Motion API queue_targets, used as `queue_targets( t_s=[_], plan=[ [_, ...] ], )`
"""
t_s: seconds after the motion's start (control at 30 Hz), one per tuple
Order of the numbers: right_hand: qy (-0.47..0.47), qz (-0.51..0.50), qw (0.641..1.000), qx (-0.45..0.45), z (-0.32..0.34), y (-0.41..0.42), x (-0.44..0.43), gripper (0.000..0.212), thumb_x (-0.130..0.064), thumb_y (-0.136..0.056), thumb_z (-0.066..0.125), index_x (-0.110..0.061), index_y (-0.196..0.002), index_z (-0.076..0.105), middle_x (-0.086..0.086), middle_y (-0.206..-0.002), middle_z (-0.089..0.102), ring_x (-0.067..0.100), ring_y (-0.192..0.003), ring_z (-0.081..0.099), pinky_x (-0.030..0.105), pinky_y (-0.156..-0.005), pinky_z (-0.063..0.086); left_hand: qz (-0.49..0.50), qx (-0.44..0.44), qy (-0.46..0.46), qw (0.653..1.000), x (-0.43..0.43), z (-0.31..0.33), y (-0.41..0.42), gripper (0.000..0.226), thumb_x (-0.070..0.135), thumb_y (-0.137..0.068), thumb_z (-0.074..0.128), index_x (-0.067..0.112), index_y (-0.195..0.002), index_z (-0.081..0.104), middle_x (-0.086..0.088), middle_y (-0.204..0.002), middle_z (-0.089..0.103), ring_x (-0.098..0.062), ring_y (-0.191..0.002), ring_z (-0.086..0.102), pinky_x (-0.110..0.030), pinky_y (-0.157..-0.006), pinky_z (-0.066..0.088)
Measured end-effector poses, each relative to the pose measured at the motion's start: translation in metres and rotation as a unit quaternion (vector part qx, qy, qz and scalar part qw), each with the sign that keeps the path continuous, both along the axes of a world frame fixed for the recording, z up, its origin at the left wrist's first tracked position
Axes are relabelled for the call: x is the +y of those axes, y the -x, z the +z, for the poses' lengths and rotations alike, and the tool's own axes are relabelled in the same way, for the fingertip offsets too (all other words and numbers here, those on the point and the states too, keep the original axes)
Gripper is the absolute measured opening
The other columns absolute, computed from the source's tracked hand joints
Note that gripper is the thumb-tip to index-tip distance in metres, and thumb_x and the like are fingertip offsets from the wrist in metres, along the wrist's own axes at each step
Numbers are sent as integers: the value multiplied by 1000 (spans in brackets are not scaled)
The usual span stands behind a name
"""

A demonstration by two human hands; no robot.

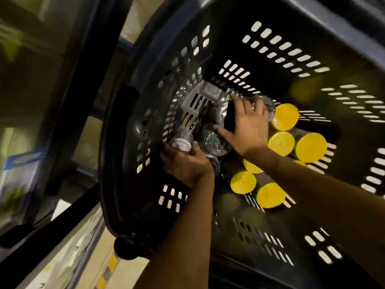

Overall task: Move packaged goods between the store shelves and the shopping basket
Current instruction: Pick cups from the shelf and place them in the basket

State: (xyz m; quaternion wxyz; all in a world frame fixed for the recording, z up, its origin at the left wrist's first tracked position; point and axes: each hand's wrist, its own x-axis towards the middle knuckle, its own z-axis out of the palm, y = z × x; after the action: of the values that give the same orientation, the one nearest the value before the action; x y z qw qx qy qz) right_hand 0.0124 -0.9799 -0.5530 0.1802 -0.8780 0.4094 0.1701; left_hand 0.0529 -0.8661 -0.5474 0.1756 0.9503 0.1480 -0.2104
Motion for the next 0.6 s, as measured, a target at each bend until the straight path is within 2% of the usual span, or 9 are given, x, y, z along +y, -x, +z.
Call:
queue_targets(
  t_s=[0.2, 0.3, 0.43, 0.53, 0.6],
  plan=[
    [0, -32, 999, 6, -5, -5, 1, 83, -59, -80, 59, -14, -143, 31, 10, -137, 48, 31, -132, 26, 42, -106, 20, -25, 18, -22, 999, 4, -14, 0, 89, 28, -75, 77, 9, -147, 29, -14, -150, 33, -30, -137, 29, -39, -112, 18],
    [-15, -50, 999, -5, -5, -5, -1, 81, -57, -78, 62, -16, -142, 35, 8, -136, 50, 29, -132, 25, 39, -103, 20, -24, 7, -6, 1000, 4, -14, -3, 87, 28, -71, 79, 10, -144, 36, -14, -146, 40, -33, -134, 34, -44, -111, 27],
    [-20, -64, 996, -59, 2, -2, 0, 77, -50, -74, 70, -16, -138, 43, 7, -130, 56, 30, -125, 34, 37, -96, 27, -33, -7, 20, 999, 6, -8, -5, 83, 30, -66, 83, 11, -137, 46, -14, -140, 47, -31, -130, 40, -46, -107, 34],
    [-35, -93, 987, -126, 15, 1, 2, 73, -40, -70, 77, -13, -132, 50, 9, -122, 60, 29, -118, 42, 34, -95, 35, -57, -7, 37, 998, 3, 7, -8, 80, 33, -67, 82, 14, -137, 48, -14, -139, 46, -30, -129, 41, -42, -103, 39],
    [-55, -106, 983, -140, 30, 3, 3, 71, -37, -71, 78, -14, -132, 50, 9, -123, 58, 27, -117, 46, 34, -94, 40, -90, -2, 50, 995, 1, 22, -10, 78, 32, -70, 81, 14, -138, 46, -14, -141, 43, -27, -131, 38, -38, -103, 37]
  ],
)
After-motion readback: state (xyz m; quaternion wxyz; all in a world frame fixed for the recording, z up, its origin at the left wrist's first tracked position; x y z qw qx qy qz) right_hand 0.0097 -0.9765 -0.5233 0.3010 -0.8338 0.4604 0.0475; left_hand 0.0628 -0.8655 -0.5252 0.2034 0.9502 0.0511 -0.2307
